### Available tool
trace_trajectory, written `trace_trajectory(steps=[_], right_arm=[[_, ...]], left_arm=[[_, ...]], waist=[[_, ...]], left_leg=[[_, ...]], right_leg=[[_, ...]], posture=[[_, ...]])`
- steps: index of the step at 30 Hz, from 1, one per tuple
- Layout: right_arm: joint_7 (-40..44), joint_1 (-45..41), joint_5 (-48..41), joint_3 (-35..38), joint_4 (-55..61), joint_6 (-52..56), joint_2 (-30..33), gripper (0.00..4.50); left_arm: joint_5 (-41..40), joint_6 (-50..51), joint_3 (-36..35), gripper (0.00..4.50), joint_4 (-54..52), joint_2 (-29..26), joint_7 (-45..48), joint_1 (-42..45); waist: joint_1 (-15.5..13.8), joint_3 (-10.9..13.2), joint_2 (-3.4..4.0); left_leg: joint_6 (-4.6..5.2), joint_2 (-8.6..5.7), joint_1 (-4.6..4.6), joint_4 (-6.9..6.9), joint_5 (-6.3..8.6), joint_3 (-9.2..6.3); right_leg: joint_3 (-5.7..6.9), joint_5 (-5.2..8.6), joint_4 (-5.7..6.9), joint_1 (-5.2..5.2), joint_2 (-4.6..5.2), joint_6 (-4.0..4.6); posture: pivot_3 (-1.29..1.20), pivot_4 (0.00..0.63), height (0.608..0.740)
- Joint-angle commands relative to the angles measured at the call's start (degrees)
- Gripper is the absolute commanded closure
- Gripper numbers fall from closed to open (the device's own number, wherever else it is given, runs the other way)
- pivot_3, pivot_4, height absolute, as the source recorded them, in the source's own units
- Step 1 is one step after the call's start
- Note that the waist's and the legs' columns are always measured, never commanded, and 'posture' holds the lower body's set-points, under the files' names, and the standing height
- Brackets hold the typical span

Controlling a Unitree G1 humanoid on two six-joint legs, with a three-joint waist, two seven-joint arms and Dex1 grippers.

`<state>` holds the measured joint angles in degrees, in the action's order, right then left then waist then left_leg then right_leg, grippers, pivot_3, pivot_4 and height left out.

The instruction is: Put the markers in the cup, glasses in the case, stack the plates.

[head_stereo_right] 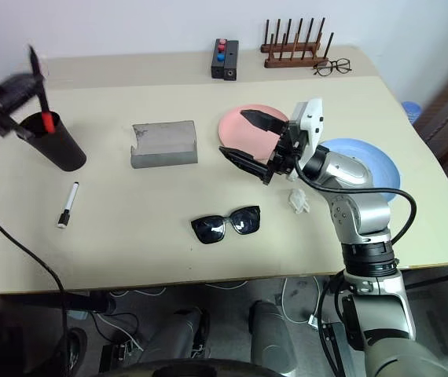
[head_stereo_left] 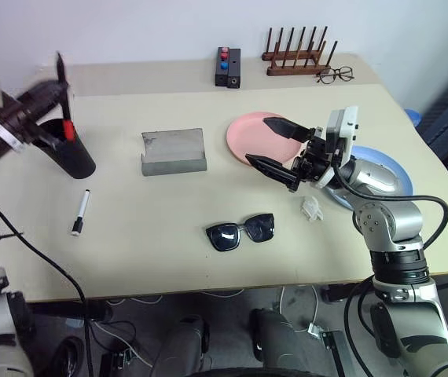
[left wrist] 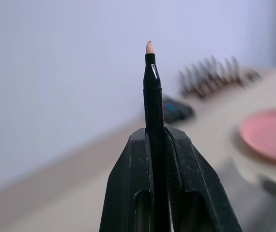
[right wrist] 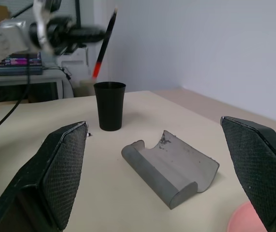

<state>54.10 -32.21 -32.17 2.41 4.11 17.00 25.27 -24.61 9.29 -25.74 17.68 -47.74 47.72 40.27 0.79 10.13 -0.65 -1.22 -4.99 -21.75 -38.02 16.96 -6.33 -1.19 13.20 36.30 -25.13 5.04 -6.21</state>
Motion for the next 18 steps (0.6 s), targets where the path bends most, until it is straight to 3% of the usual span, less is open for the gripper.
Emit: trace_trajectory(steps=[1, 11, 18], right_arm=[[1.0, 0.2, -1.3, 0.9, 2.7, -1.0, 0.0, 0.0], [0.7, 0.3, -0.9, 0.8, 2.6, -2.0, -0.6, 0.0], [0.5, -0.5, 0.4, 0.5, 2.3, -2.6, -0.6, 0.0]], left_arm=[[2.5, -9.0, -1.6, 4.45, 6.8, -1.2, -3.6, 5.2], [3.3, -24.9, -2.3, 4.45, 28.6, -2.5, -5.1, 12.9], [1.4, -29.7, -3.1, 4.45, 37.6, 0.7, -3.2, 12.2]], waist=[[0.0, 0.0, 0.0], [0.1, 0.0, -0.03], [0.0, 0.0, -0.04]], left_leg=[[0.0, -0.01, -0.01, 0.0, 0.0, 0.0], [0.01, -0.02, -0.03, -0.04, 0.0, 0.01], [0.02, -0.03, -0.06, -0.07, 0.0, 0.01]], right_leg=[[0.0, -0.01, -0.01, 0.0, 0.0, -0.01], [0.01, -0.02, 0.02, -0.02, -0.01, -0.04], [0.02, -0.03, 0.03, -0.03, -0.01, -0.06]], posture=[[0.0, 0.15, 0.74], [0.0, 0.15, 0.74], [0.0, 0.15, 0.74]])
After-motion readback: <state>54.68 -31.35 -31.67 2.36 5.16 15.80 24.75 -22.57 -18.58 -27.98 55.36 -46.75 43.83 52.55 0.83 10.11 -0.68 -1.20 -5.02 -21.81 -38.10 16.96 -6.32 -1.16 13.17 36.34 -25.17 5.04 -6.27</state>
